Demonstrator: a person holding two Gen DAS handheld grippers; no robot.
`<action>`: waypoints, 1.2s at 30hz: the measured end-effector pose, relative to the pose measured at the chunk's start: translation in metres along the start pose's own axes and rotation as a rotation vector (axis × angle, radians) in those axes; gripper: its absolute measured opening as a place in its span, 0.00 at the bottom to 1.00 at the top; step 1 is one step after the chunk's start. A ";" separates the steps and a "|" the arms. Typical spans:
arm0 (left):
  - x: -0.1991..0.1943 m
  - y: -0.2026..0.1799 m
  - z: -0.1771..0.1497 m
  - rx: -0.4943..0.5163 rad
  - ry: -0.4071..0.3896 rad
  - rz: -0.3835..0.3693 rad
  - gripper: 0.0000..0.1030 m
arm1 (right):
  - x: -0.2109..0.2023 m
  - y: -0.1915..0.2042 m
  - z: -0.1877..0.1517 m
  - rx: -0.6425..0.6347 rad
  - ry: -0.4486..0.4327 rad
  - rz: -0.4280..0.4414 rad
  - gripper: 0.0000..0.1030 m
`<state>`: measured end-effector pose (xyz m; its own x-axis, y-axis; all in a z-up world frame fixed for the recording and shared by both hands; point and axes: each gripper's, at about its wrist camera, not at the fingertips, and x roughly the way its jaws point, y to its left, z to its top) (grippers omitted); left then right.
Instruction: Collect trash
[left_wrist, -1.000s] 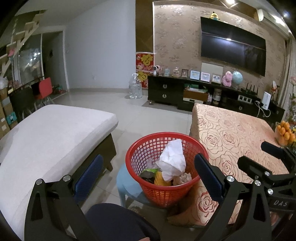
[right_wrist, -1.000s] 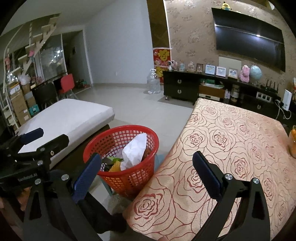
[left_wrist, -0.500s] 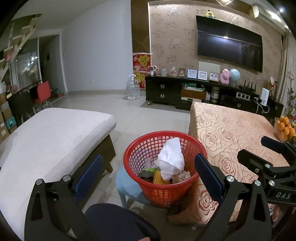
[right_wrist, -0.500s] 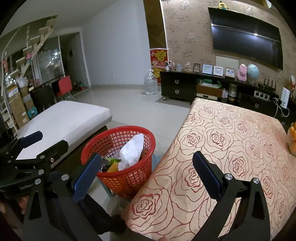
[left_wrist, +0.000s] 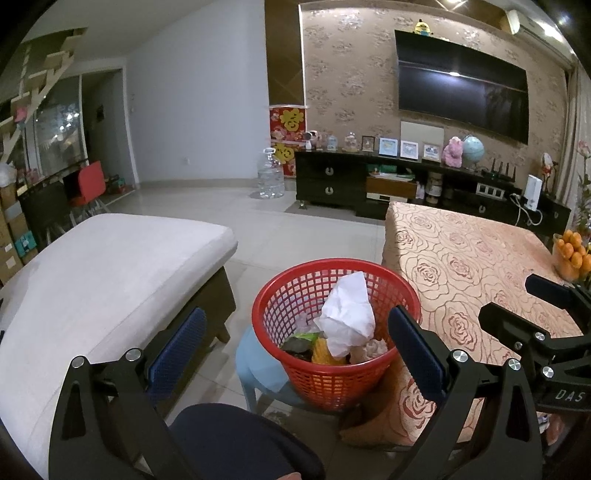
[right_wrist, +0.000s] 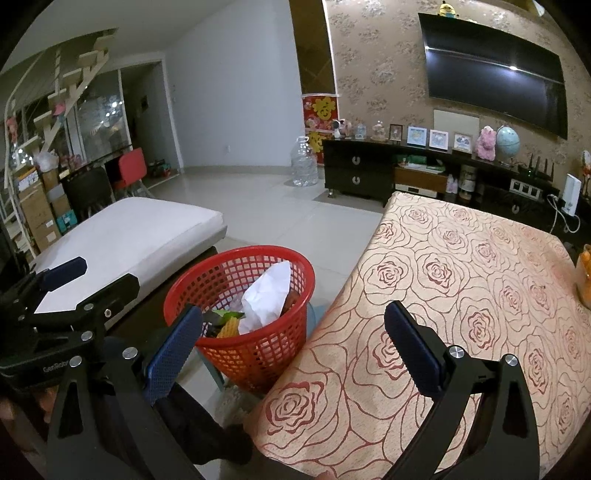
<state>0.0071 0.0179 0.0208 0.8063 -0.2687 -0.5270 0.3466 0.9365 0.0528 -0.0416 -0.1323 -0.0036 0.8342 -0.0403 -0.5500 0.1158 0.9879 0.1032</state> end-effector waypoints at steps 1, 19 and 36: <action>0.000 0.000 0.000 -0.001 0.000 -0.001 0.92 | 0.001 0.000 -0.001 0.000 0.000 0.000 0.93; 0.001 0.002 -0.007 -0.009 0.006 0.022 0.92 | 0.001 0.000 -0.001 0.001 0.001 0.001 0.93; 0.000 0.004 -0.006 -0.019 0.009 0.019 0.92 | 0.004 0.004 -0.013 0.004 0.010 0.007 0.93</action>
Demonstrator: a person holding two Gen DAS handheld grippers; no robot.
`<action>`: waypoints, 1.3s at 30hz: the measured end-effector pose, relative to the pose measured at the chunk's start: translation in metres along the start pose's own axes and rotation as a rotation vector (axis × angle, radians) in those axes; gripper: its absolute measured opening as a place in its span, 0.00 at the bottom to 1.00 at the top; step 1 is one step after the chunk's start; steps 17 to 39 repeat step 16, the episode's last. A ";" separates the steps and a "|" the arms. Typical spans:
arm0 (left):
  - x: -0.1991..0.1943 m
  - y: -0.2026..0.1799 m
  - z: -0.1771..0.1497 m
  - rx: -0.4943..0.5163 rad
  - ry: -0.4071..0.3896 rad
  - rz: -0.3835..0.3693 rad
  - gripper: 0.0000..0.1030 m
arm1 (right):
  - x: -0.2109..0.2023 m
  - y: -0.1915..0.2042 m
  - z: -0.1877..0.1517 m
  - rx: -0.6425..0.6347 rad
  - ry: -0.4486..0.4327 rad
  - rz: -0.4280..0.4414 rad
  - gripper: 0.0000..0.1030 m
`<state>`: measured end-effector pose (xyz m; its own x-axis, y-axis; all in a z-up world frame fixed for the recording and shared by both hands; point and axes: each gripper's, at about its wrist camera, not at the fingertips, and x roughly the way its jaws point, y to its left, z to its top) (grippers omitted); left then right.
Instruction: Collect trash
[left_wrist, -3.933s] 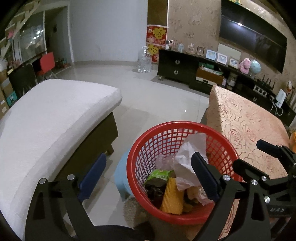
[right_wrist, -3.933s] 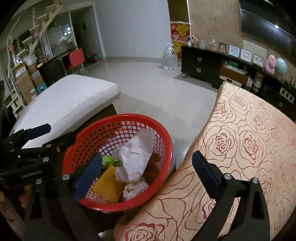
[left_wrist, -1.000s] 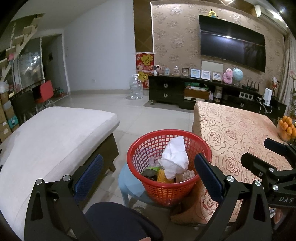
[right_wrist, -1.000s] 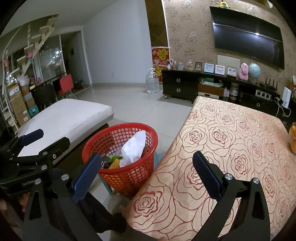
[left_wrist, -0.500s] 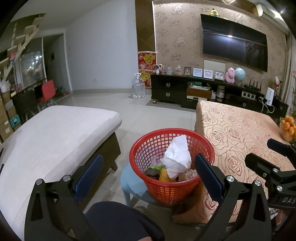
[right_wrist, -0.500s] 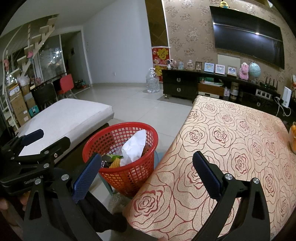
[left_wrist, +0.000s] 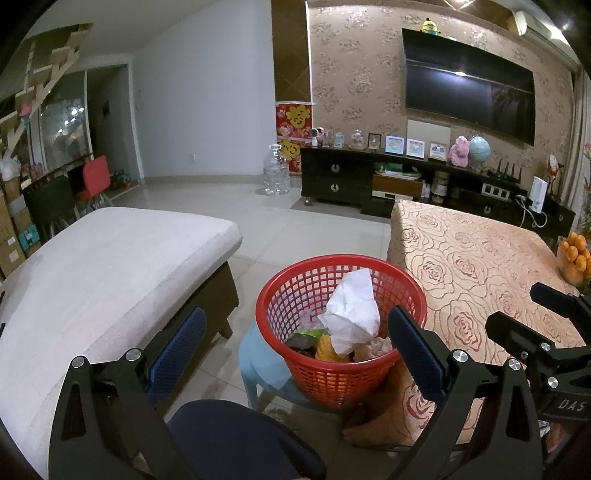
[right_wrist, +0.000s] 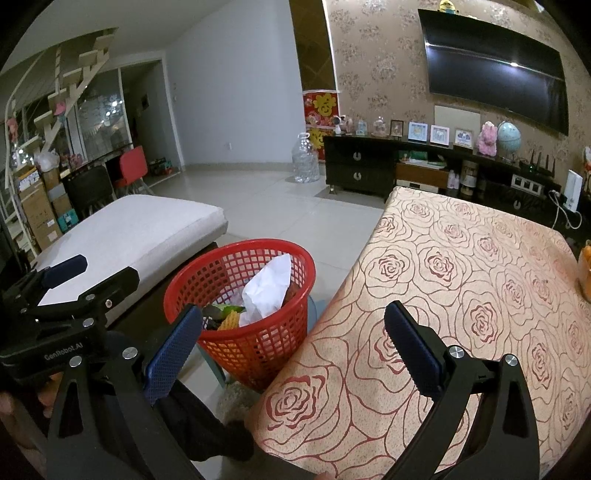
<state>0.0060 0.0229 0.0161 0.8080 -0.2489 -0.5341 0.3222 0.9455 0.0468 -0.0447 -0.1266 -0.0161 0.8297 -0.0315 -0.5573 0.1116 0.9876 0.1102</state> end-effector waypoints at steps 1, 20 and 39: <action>0.000 0.000 0.000 0.001 -0.002 0.001 0.92 | 0.001 -0.002 0.000 0.001 0.002 0.002 0.93; 0.015 -0.024 0.007 0.021 0.044 -0.016 0.92 | 0.002 -0.053 -0.003 0.078 0.026 -0.031 0.93; 0.015 -0.024 0.007 0.021 0.044 -0.016 0.92 | 0.002 -0.053 -0.003 0.078 0.026 -0.031 0.93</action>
